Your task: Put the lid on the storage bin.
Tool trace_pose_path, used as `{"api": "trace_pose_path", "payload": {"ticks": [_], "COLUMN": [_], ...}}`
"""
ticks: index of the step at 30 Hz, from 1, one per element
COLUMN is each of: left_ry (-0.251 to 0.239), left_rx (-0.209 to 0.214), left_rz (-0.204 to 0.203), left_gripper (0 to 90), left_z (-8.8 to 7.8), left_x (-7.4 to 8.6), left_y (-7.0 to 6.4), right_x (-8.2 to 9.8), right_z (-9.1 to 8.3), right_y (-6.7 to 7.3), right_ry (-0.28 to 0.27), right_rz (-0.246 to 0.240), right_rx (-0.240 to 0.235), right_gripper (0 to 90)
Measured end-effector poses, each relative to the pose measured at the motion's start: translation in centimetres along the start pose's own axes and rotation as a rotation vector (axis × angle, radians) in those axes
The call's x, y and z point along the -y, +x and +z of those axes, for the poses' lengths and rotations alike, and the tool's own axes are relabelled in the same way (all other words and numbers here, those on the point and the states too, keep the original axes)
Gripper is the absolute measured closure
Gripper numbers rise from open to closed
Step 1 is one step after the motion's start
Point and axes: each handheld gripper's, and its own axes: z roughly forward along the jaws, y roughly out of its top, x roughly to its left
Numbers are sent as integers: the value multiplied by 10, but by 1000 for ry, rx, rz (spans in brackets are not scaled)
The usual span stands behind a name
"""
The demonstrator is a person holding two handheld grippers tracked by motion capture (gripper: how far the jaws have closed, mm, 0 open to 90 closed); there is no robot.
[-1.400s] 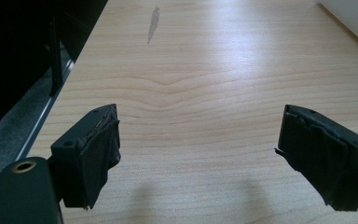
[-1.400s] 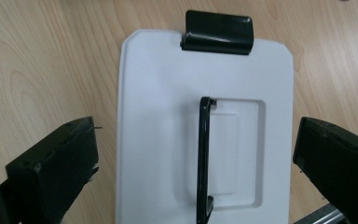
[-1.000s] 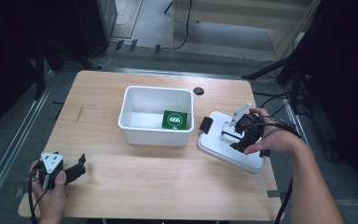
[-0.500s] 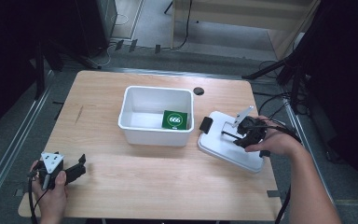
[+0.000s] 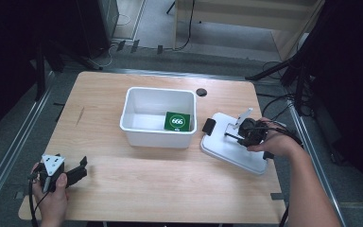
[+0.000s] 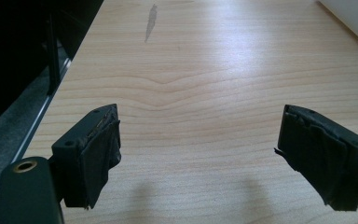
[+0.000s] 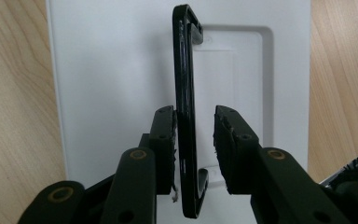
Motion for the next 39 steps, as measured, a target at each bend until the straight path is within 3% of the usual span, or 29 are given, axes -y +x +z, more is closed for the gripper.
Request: {"api": "trace_pose_path", "payload": {"ticks": [10, 12, 21, 26, 31, 39], "left_ry": [1, 1, 2, 1, 1, 1], "left_rx": [-1, 0, 3, 1, 1, 1], "left_rz": [6, 7, 6, 7, 9, 11], "left_gripper": [136, 136, 136, 136, 136, 136], "left_z": [0, 0, 0, 0, 0, 0], "left_x": [0, 0, 0, 0, 0, 0], "left_y": [-1, -1, 0, -1, -1, -1], "right_x": [0, 0, 6, 9, 12, 17], "right_z": [6, 6, 0, -9, -23, -47], "right_y": [-3, -4, -9, -11, -14, -19], "right_ry": [12, 16, 1, -19, -54, -63], "right_rz": [7, 2, -11, -33, -25, -34], "right_rx": [1, 3, -2, 12, 23, 26], "right_gripper": [778, 829, 853, 854, 854, 854]}}
